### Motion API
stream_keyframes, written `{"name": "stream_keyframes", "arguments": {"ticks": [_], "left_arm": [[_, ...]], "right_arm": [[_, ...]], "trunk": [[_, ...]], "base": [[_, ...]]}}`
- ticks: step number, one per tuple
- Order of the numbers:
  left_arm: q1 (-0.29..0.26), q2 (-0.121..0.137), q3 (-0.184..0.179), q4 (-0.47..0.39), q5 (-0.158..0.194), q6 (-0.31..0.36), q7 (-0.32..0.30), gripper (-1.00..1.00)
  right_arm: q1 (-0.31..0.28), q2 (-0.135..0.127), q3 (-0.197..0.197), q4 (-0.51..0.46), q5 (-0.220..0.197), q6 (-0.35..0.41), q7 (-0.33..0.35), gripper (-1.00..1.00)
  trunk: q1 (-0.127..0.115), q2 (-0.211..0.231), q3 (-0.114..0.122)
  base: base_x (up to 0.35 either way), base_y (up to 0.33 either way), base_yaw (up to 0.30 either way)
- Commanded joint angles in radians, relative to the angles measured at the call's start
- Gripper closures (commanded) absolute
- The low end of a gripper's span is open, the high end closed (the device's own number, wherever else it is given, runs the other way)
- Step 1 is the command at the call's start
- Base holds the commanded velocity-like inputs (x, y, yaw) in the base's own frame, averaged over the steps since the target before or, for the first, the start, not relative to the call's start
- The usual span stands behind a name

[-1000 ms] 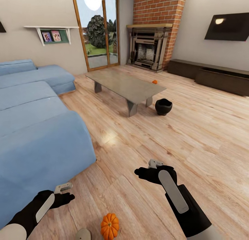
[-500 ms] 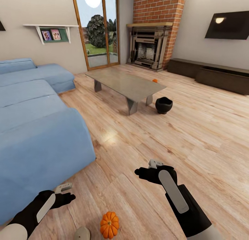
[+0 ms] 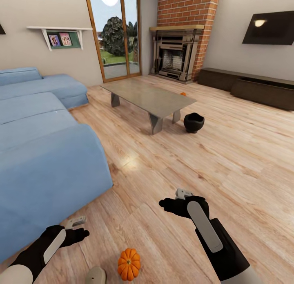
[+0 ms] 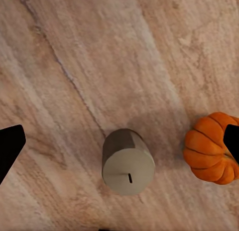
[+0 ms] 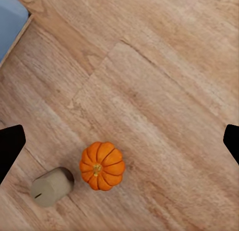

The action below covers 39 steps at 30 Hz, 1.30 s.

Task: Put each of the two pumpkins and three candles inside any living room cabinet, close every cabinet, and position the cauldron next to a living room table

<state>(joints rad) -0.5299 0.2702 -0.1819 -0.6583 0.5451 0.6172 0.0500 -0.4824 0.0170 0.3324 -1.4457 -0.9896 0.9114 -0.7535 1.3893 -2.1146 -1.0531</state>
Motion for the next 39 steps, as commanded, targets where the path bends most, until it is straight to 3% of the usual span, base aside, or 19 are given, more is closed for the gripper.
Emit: {"name": "stream_keyframes", "arguments": {"ticks": [1,26,32,39], "left_arm": [[-0.001,0.001,-0.005,-0.001,0.007,0.003,0.006,-1.00],[0.000,0.002,-0.006,0.005,0.008,0.003,-0.002,-1.00],[0.000,0.001,-0.005,0.008,0.007,0.003,-0.002,-1.00],[0.000,0.001,-0.004,0.012,0.008,-0.004,-0.003,-1.00]], "right_arm": [[-0.001,-0.001,0.000,0.000,-0.009,0.002,-0.010,-1.00],[-0.001,-0.002,-0.001,0.005,-0.009,0.000,-0.009,-1.00],[-0.001,-0.001,-0.068,-0.001,-0.010,0.004,-0.009,-1.00],[-0.001,0.001,-0.082,0.002,-0.009,0.005,-0.009,-1.00]], "trunk": [[0.004,-0.008,-0.004],[0.100,-0.183,-0.082],[0.123,-0.225,-0.101],[0.149,-0.274,-0.123]], "base": [[0.000,0.000,0.000],[0.000,0.000,0.000],[0.000,0.000,0.000],[0.000,0.000,0.000]]}}
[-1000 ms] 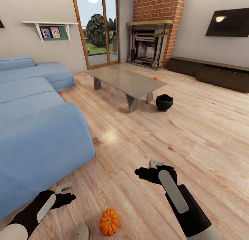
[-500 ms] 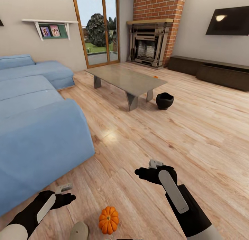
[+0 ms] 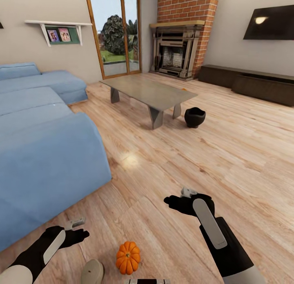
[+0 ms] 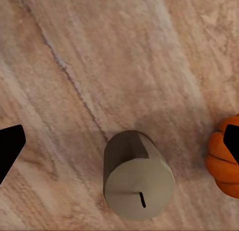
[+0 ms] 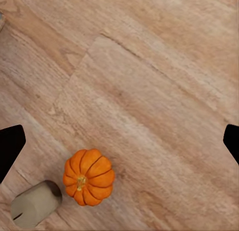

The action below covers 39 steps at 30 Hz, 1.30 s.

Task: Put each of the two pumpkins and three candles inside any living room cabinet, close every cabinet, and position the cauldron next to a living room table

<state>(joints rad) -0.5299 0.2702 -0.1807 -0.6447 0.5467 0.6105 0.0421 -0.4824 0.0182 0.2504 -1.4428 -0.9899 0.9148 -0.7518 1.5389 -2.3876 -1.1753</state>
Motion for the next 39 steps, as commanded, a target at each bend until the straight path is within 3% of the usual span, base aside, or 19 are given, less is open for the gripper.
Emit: {"name": "stream_keyframes", "arguments": {"ticks": [1,11,13,18,24,27,39], "left_arm": [[0.000,0.001,-0.005,-0.001,0.007,0.002,0.004,-1.00],[0.000,-0.004,-0.004,0.000,0.006,-0.006,0.004,-1.00],[0.000,-0.017,-0.005,0.000,0.002,-0.007,0.004,-1.00],[0.001,-0.045,-0.009,0.009,-0.005,-0.020,0.005,-1.00],[0.001,-0.049,-0.011,0.021,-0.002,-0.067,0.005,-1.00],[0.001,-0.053,-0.012,0.074,-0.009,-0.087,0.005,-1.00],[0.001,-0.063,-0.010,0.098,-0.007,-0.098,0.005,-1.00]], "right_arm": [[-0.001,0.000,0.000,-0.002,-0.009,0.002,-0.010,-1.00],[-0.001,0.000,0.000,-0.013,-0.010,0.002,0.004,-1.00],[-0.001,0.000,0.000,-0.024,-0.010,0.003,0.039,-1.00],[-0.001,-0.002,0.000,-0.043,-0.010,0.006,0.248,-1.00],[-0.001,-0.002,0.000,-0.043,-0.010,0.007,0.276,-1.00],[-0.001,-0.001,0.002,-0.043,-0.010,0.007,0.290,-1.00],[-0.001,-0.004,0.000,-0.044,-0.010,0.007,0.301,-1.00]], "trunk": [[0.004,-0.008,-0.004],[0.042,-0.078,-0.035],[0.050,-0.092,-0.042],[0.062,-0.113,-0.059],[0.065,-0.114,-0.082],[0.066,-0.115,-0.094],[0.071,-0.118,-0.140]], "base": [[0.000,0.000,0.000],[0.000,0.000,0.000],[0.000,0.000,0.000],[0.000,0.000,0.000],[0.000,0.000,0.000],[0.000,0.000,0.000],[0.000,0.000,0.000]]}}
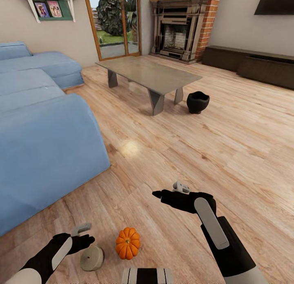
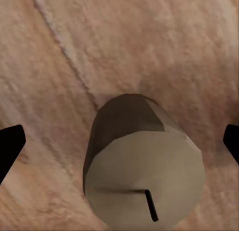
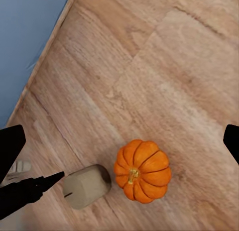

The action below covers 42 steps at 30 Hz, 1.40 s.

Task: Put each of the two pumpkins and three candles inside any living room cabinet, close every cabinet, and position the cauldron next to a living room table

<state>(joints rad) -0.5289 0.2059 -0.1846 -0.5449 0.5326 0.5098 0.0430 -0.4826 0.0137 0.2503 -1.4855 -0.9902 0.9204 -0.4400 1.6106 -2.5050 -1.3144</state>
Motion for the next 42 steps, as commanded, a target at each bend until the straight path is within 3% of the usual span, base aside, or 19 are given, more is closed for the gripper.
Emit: {"name": "stream_keyframes", "arguments": {"ticks": [1,4,11,15,24,27,42], "left_arm": [[0.000,0.001,-0.007,-0.001,0.008,0.003,0.005,-1.00],[0.000,-0.002,-0.007,-0.001,0.006,0.003,0.004,-1.00],[0.000,-0.007,-0.008,-0.001,0.008,0.003,0.003,-1.00],[0.000,-0.014,-0.007,-0.001,0.009,0.003,0.003,-1.00],[0.000,-0.048,-0.008,-0.001,0.004,0.003,0.003,-1.00],[0.000,-0.053,-0.009,0.000,0.004,0.003,0.003,-1.00],[0.000,-0.057,-0.009,-0.001,0.001,0.002,0.014,-1.00]], "right_arm": [[-0.001,0.000,0.000,-0.001,-0.010,0.001,-0.010,-1.00],[-0.001,0.001,0.000,-0.001,-0.010,0.001,-0.010,-1.00],[-0.001,0.002,0.000,0.002,-0.009,0.001,-0.011,-1.00],[-0.001,0.002,0.000,0.002,-0.010,0.001,-0.011,-1.00],[-0.001,0.000,0.000,0.001,-0.010,0.001,-0.010,-1.00],[-0.001,0.000,0.000,0.002,-0.010,0.001,-0.010,-1.00],[-0.001,0.000,0.000,0.006,-0.009,0.001,-0.011,-1.00]], "trunk": [[0.000,-0.001,-0.005],[0.002,-0.001,-0.016],[0.002,-0.001,-0.016],[0.003,-0.002,-0.032],[0.004,-0.002,-0.036],[0.005,-0.003,-0.047],[0.006,-0.004,-0.055]], "base": [[0.000,0.000,0.000],[0.000,0.000,0.000],[0.000,0.000,0.000],[0.000,0.000,0.000],[0.000,0.000,0.000],[0.000,0.000,0.000],[0.000,0.000,0.000]]}}
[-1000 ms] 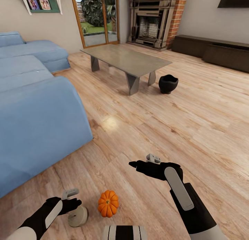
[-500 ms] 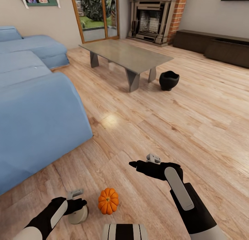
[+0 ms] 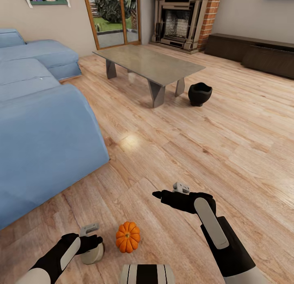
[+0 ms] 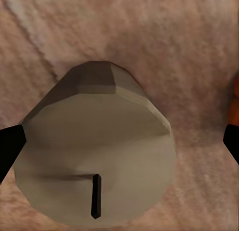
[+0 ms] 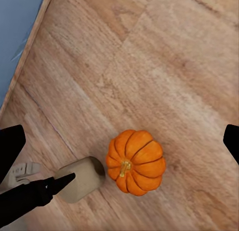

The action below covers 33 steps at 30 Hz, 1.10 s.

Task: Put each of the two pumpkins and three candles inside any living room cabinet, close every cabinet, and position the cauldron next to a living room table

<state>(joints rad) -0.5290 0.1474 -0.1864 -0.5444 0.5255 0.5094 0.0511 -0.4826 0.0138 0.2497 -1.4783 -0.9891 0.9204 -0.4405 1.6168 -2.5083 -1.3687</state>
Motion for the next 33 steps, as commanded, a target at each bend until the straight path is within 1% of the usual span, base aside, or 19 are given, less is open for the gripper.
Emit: {"name": "stream_keyframes", "arguments": {"ticks": [1,17,24,29,33], "left_arm": [[0.000,0.001,-0.007,-0.002,0.008,0.002,0.006,-1.00],[0.000,0.001,-0.007,-0.002,0.008,0.001,0.017,-1.00],[0.000,0.000,-0.005,-0.002,0.010,-0.008,0.077,-1.00],[0.000,-0.003,-0.005,-0.002,0.010,-0.014,0.090,-1.00],[0.000,-0.003,-0.005,-0.002,0.009,-0.014,0.091,-1.00]], "right_arm": [[-0.001,0.000,0.000,-0.001,-0.010,0.002,-0.010,-1.00],[-0.001,0.000,0.000,-0.002,-0.010,0.002,-0.009,-1.00],[-0.001,0.000,0.000,-0.002,-0.010,0.002,-0.009,-1.00],[-0.001,0.001,0.000,-0.002,-0.011,0.002,-0.009,-1.00],[-0.001,0.000,0.000,-0.002,-0.011,0.002,-0.009,-1.00]], "trunk": [[0.000,0.000,-0.001],[0.000,0.000,-0.001],[0.000,0.000,-0.001],[0.000,0.000,-0.001],[0.002,-0.001,-0.016]], "base": [[0.000,0.000,0.000],[0.000,0.000,0.000],[0.000,0.000,0.000],[0.000,0.000,0.000],[0.000,0.000,0.000]]}}
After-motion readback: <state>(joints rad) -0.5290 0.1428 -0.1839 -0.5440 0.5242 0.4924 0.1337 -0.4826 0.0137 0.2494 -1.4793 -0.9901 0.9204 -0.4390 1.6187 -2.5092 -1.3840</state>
